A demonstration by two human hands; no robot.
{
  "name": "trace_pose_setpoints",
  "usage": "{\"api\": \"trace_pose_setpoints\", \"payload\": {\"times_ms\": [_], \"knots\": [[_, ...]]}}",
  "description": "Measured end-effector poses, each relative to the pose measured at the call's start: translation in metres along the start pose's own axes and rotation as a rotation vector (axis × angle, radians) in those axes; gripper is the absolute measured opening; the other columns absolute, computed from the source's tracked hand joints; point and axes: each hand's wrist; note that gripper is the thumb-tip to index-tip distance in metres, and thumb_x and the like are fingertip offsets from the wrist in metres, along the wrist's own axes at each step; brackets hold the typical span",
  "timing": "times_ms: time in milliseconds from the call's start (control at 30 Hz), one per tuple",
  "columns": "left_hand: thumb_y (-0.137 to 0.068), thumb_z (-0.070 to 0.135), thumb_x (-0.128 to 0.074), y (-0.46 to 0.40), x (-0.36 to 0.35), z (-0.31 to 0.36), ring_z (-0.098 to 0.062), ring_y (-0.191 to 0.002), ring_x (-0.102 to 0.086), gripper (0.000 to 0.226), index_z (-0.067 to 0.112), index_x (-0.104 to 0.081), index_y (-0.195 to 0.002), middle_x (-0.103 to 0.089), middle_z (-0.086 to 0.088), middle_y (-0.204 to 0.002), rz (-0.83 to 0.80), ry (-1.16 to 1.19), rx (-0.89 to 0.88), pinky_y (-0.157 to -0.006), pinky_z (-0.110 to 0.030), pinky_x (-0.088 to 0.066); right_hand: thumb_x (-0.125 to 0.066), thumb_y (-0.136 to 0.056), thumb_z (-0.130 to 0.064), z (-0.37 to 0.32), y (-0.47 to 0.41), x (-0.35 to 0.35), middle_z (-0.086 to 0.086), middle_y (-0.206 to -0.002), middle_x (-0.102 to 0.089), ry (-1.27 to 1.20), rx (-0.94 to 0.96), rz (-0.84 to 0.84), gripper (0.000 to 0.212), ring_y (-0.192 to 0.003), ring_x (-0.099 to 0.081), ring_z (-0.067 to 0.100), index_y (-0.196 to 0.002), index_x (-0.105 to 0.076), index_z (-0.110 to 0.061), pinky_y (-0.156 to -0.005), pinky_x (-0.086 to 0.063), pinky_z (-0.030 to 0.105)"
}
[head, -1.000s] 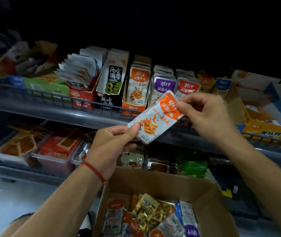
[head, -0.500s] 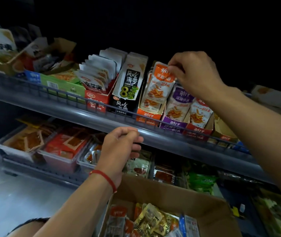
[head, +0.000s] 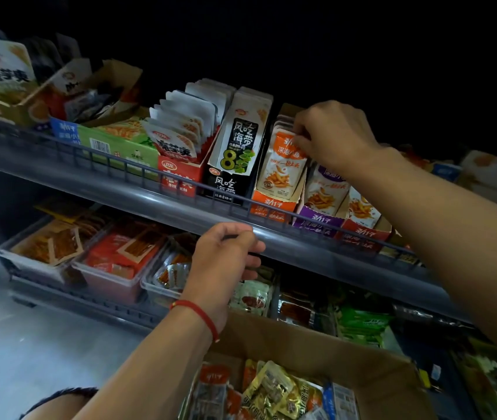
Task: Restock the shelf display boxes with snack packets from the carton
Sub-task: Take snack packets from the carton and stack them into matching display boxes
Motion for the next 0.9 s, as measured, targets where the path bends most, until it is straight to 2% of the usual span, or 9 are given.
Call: {"api": "trace_pose_setpoints", "payload": {"times_ms": [400, 533, 667, 800, 900], "knots": [[-0.095, 0.009, -0.061, 0.003, -0.002, 0.0, -0.021, -0.074, -0.064, 0.01, 0.012, -0.064, -0.105, -0.075, -0.009, -0.09, -0.001, -0.028, -0.002, -0.067, -0.034, -0.058, -0.061, -0.101, -0.025, 0.005, -0.007, -0.006, 0.015, -0.114, -0.066, 0.029, -0.002, 0.032, 0.02, -0.099, -0.065, 0.031, -0.112, -0.067, -0.01, -0.079, -0.055, 0.044], [-0.095, 0.007, -0.061, 0.003, -0.001, -0.003, -0.02, -0.073, -0.063, 0.013, 0.014, -0.064, -0.105, -0.074, -0.009, -0.091, -0.01, -0.088, 0.013, -0.069, -0.034, -0.059, -0.051, -0.103, -0.029, 0.007, 0.002, 0.002, 0.011, -0.111, -0.066, -0.037, 0.035, 0.099, 0.024, -0.098, -0.064, 0.03, -0.113, -0.065, -0.012, -0.076, -0.055, 0.045], [-0.094, 0.007, -0.063, 0.003, -0.003, -0.014, -0.02, -0.076, -0.065, 0.014, 0.018, -0.065, -0.102, -0.074, -0.006, -0.09, -0.051, -0.259, 0.0, -0.073, -0.038, -0.059, -0.039, -0.1, -0.033, -0.002, 0.04, 0.023, 0.008, -0.104, -0.066, -0.088, 0.13, 0.142, 0.034, -0.095, -0.063, 0.03, -0.111, -0.065, -0.013, -0.076, -0.054, 0.05], [-0.09, 0.011, -0.066, 0.003, -0.008, -0.033, -0.022, -0.077, -0.066, 0.013, 0.022, -0.067, -0.095, -0.074, -0.012, -0.096, -0.097, -0.436, 0.001, -0.071, -0.039, -0.057, -0.038, -0.102, -0.029, -0.016, 0.11, 0.038, 0.01, -0.104, -0.067, -0.103, 0.249, 0.087, 0.032, -0.092, -0.062, 0.031, -0.111, -0.064, -0.012, -0.072, -0.051, 0.049], [-0.089, 0.013, -0.067, 0.008, -0.014, -0.055, -0.018, -0.074, -0.064, 0.009, 0.021, -0.067, -0.092, -0.071, -0.009, -0.089, -0.172, -0.607, -0.03, -0.067, -0.033, -0.052, -0.041, -0.101, -0.029, -0.015, 0.175, 0.033, 0.002, -0.1, -0.065, -0.213, 0.255, -0.088, 0.027, -0.086, -0.061, 0.022, -0.109, -0.063, -0.017, -0.067, -0.051, 0.039]]}}
Point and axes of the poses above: each hand's wrist, its own y-axis away from the middle knuckle, its own x-axis out of the back of the hand, z = x × y
